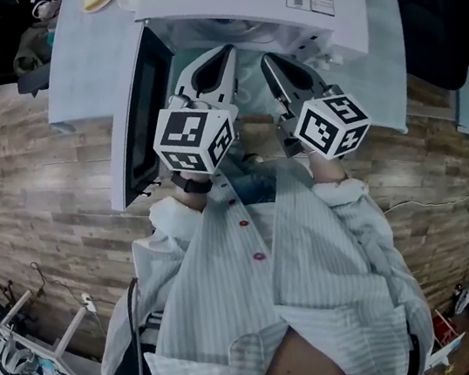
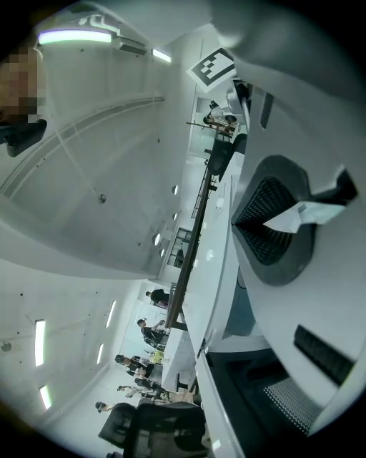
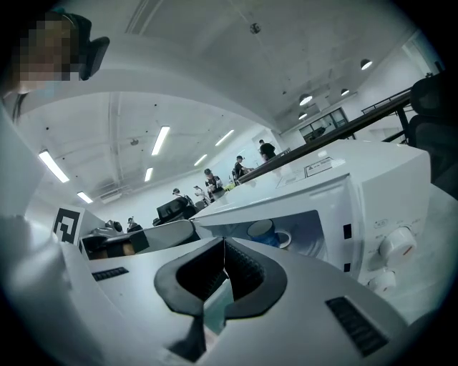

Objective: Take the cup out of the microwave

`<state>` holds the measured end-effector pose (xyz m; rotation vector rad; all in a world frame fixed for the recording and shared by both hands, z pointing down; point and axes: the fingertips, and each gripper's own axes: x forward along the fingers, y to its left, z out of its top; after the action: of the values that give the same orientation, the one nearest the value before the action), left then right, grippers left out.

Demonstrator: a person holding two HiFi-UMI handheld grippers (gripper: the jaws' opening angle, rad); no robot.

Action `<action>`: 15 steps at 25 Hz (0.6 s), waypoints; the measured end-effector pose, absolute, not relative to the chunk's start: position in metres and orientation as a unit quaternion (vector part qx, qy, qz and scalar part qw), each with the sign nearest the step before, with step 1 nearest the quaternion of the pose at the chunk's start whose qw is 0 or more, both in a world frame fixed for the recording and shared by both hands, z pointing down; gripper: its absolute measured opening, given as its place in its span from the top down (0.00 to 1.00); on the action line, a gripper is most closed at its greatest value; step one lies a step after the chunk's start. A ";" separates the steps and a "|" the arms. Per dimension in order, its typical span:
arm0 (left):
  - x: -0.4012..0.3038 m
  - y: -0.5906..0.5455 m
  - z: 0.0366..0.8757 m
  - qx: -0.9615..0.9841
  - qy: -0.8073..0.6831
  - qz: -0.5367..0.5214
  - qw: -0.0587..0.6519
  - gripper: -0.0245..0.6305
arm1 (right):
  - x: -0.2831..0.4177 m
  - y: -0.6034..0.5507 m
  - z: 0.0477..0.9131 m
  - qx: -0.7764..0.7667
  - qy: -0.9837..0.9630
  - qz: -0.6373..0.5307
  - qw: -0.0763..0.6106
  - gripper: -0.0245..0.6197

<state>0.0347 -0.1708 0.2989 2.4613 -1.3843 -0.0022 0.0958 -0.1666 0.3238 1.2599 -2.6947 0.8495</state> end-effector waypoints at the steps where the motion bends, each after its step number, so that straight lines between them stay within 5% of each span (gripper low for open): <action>1: 0.033 -0.171 0.300 0.861 -0.483 0.000 0.159 0.95 | 0.093 -0.168 0.324 0.407 -0.871 0.274 0.024 0.91; 15: 0.019 -0.192 0.334 0.872 -0.460 0.022 0.168 0.95 | 0.073 -0.181 0.346 0.436 -0.853 0.286 0.023 0.91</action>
<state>0.0186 -0.1922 0.3340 2.4798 -1.3083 0.0615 0.0729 -0.1812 0.3464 1.3501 -2.6415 0.8861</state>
